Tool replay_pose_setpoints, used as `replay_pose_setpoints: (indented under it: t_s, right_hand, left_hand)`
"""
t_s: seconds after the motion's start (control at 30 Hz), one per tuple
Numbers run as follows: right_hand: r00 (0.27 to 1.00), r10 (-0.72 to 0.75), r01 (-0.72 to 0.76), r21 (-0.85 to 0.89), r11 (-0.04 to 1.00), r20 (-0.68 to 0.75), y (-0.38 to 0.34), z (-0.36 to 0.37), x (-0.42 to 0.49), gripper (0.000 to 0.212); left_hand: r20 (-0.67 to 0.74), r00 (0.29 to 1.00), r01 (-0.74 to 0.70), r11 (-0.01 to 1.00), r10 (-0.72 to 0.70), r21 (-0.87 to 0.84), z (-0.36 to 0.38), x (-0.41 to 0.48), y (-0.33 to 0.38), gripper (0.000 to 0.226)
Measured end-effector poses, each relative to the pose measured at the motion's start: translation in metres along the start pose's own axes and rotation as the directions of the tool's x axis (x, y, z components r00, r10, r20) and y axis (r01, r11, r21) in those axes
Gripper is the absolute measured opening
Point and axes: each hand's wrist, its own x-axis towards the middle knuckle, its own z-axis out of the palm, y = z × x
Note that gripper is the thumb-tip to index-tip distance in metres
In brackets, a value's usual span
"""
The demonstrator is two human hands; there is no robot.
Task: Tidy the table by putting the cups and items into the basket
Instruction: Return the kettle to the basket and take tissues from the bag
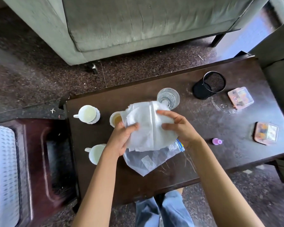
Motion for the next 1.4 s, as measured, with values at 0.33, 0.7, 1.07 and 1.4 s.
replay_pose_setpoints:
  t_s: [0.33, 0.7, 1.07, 1.4]
  right_hand:
    - [0.856, -0.406, 0.098, -0.672, 0.735, -0.319, -0.004, 0.051, -0.017, 0.023]
    - [0.840, -0.407, 0.084, -0.655, 0.751, -0.358, -0.001, 0.077, -0.017, 0.039]
    - [0.848, -0.418, 0.106, -0.668, 0.736, -0.327, -0.001, 0.075, -0.018, 0.037]
    - [0.851, -0.441, 0.149, -0.672, 0.725, -0.286, -0.003, 0.076, -0.018, 0.018]
  left_hand:
    - [-0.091, 0.986, -0.128, 0.988, 0.136, 0.090, 0.027, -0.009, -0.012, 0.023]
    - [0.011, 1.000, -0.013, 0.994, 0.014, -0.106, 0.040, -0.018, -0.004, 0.045]
    - [0.103, 0.992, -0.057, 0.990, 0.071, -0.129, 0.044, -0.025, 0.008, 0.042]
    - [-0.002, 0.996, -0.090, 0.993, 0.090, -0.070, 0.039, -0.025, 0.008, 0.024]
